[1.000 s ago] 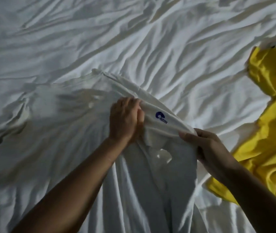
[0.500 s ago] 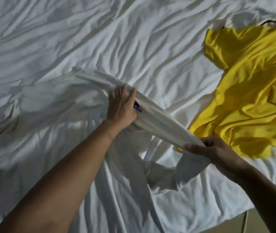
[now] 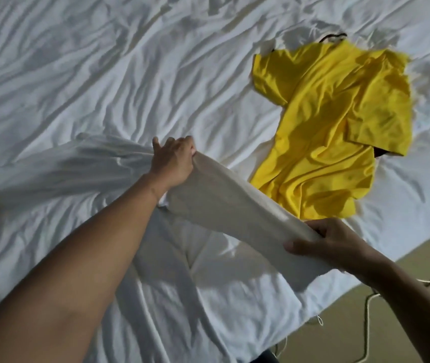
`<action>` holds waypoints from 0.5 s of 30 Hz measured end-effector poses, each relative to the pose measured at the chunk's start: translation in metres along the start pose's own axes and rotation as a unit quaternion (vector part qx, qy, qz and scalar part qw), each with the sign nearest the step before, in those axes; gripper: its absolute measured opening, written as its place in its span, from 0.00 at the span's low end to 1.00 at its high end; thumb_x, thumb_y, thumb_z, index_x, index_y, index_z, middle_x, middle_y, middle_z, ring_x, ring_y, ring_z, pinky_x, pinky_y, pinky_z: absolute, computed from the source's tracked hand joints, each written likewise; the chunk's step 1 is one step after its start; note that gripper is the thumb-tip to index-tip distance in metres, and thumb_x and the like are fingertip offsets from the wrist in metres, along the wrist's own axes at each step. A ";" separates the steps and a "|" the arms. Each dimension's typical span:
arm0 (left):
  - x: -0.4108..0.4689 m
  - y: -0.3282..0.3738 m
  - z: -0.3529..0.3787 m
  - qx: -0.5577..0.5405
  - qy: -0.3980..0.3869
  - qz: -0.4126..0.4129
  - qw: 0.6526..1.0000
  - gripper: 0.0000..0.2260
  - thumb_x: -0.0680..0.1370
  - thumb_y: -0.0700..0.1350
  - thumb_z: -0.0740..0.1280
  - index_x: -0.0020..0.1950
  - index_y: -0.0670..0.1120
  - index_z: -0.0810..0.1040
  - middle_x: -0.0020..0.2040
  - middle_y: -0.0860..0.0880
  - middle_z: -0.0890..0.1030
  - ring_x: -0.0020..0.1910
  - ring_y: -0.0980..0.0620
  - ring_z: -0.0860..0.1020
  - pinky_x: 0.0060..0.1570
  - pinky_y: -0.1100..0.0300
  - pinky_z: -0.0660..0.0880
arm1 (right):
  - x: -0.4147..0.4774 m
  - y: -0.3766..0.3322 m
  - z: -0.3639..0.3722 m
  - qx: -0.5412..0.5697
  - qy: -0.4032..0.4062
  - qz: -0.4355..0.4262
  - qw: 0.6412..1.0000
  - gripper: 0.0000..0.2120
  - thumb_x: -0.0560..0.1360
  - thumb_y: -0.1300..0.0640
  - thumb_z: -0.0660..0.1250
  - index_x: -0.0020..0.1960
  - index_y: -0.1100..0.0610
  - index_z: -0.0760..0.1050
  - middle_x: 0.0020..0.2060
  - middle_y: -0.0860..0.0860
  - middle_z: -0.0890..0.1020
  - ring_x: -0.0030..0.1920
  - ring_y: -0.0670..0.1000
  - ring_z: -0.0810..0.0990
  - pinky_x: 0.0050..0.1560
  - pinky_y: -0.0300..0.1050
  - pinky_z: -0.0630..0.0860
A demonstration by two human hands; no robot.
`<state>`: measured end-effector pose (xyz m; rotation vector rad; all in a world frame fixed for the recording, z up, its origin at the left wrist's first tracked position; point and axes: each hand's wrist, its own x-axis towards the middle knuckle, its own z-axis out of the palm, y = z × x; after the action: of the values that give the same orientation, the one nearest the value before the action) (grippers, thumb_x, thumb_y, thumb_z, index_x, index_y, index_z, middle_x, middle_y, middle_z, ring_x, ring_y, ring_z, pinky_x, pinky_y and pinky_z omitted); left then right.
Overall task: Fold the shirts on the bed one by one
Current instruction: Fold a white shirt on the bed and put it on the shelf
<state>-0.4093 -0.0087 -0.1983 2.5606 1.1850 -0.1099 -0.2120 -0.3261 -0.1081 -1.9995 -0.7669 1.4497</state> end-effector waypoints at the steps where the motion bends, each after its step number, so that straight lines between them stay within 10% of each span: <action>1: 0.000 0.005 0.002 0.011 -0.014 0.001 1.000 0.06 0.83 0.42 0.58 0.53 0.49 0.73 0.55 0.48 0.80 0.62 0.40 0.74 0.74 0.29 0.52 | 0.001 0.010 -0.004 -0.039 0.029 0.005 0.999 0.17 0.66 0.43 0.84 0.39 0.56 0.86 0.32 0.51 0.85 0.31 0.48 0.81 0.31 0.43 0.74; 6: -0.016 0.061 0.015 0.014 -0.156 0.115 0.981 0.18 0.82 0.54 0.61 0.71 0.55 0.74 0.70 0.51 0.75 0.73 0.46 0.66 0.77 0.32 0.44 | 0.007 0.052 -0.020 -0.095 0.171 0.024 0.980 0.25 0.74 0.45 0.78 0.28 0.56 0.70 0.21 0.45 0.66 0.25 0.47 0.65 0.30 0.47 0.63; 12: -0.016 0.098 0.031 -0.008 -0.184 0.143 0.973 0.07 0.81 0.53 0.66 0.53 0.51 0.78 0.56 0.49 0.81 0.66 0.46 0.73 0.77 0.33 0.48 | -0.006 0.075 -0.040 -0.074 0.111 0.073 0.988 0.20 0.69 0.46 0.81 0.30 0.58 0.79 0.22 0.44 0.75 0.25 0.42 0.71 0.26 0.37 0.65; 15: -0.003 0.099 0.024 -0.114 -0.166 0.078 0.976 0.10 0.78 0.53 0.65 0.46 0.48 0.79 0.45 0.50 0.82 0.55 0.45 0.79 0.73 0.40 0.60 | -0.019 0.081 -0.049 0.125 0.083 0.076 0.986 0.15 0.66 0.49 0.84 0.37 0.60 0.85 0.32 0.55 0.84 0.32 0.50 0.80 0.31 0.41 0.74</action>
<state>-0.3355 -0.0786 -0.1954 2.3087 0.8197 -0.3323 -0.1591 -0.4001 -0.1408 -1.9857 -0.3482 1.3651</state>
